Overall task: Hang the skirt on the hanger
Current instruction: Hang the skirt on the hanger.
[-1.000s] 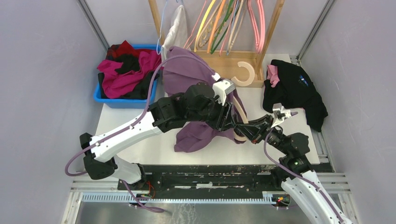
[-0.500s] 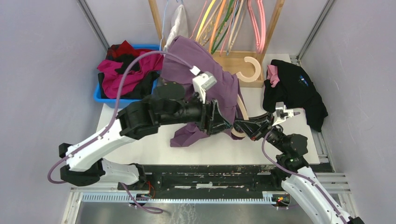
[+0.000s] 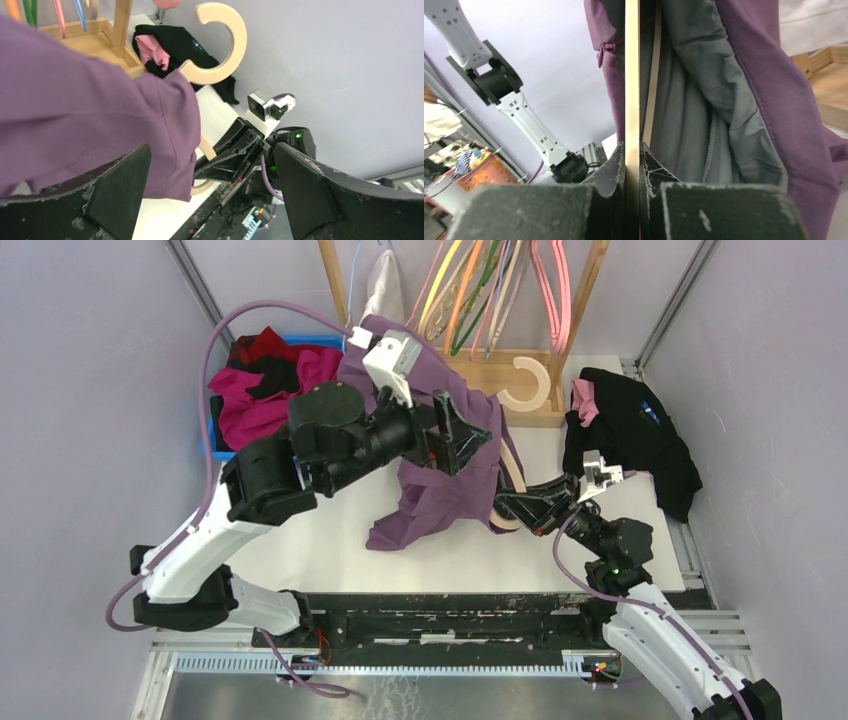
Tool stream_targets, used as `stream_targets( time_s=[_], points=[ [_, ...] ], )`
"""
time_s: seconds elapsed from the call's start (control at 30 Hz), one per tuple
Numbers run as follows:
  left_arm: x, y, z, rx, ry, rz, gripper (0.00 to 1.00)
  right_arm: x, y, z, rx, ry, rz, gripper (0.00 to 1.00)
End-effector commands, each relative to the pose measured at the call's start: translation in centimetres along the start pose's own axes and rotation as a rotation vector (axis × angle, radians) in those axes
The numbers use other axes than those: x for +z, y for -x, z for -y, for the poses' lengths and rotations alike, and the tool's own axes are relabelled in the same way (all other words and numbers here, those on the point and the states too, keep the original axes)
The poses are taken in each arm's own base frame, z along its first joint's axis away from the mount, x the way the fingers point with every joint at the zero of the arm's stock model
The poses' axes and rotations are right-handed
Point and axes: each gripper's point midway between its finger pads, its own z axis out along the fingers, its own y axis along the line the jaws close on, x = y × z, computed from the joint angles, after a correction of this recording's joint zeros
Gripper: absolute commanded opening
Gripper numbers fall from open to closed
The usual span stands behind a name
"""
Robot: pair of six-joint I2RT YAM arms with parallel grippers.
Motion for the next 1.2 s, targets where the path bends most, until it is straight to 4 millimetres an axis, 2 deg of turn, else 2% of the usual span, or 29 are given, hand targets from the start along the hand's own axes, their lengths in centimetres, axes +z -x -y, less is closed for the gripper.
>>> stream_targets(
  time_s=[0.0, 0.17, 0.33, 0.5, 0.7, 0.93, 1.17],
  points=[
    [-0.8, 2.7, -0.2, 0.143, 0.028, 0.024, 0.99, 1.1, 5.7, -6.9, -0.172, 0.269, 0.117, 0.01],
    [-3.9, 4.5, -0.1, 0.215, -0.003, 0.033, 0.99, 1.4, 4.5, -7.7, -0.155, 0.343, 0.037, 0.01],
    [-5.5, 4.7, -1.0, 0.254, 0.014, 0.029, 0.99, 1.6, 4.6, -8.9, -0.139, 0.417, 0.025, 0.01],
    [-5.2, 3.6, -1.5, 0.32, 0.022, -0.034, 0.99, 1.8, 4.2, -10.1, -0.103, 0.504, -0.026, 0.01],
    [-4.4, 1.2, -1.1, 0.368, -0.016, -0.14, 0.99, 1.6, 3.8, -11.4, -0.071, 0.592, -0.078, 0.01],
    [-5.6, 1.5, 0.4, 0.345, -0.113, -0.129, 0.98, 1.4, 3.5, -12.1, -0.051, 0.64, -0.112, 0.01],
    [-5.7, -1.3, -0.7, 0.347, -0.1, -0.203, 0.97, 1.3, 3.5, -12.7, -0.051, 0.669, -0.146, 0.01]
  ],
)
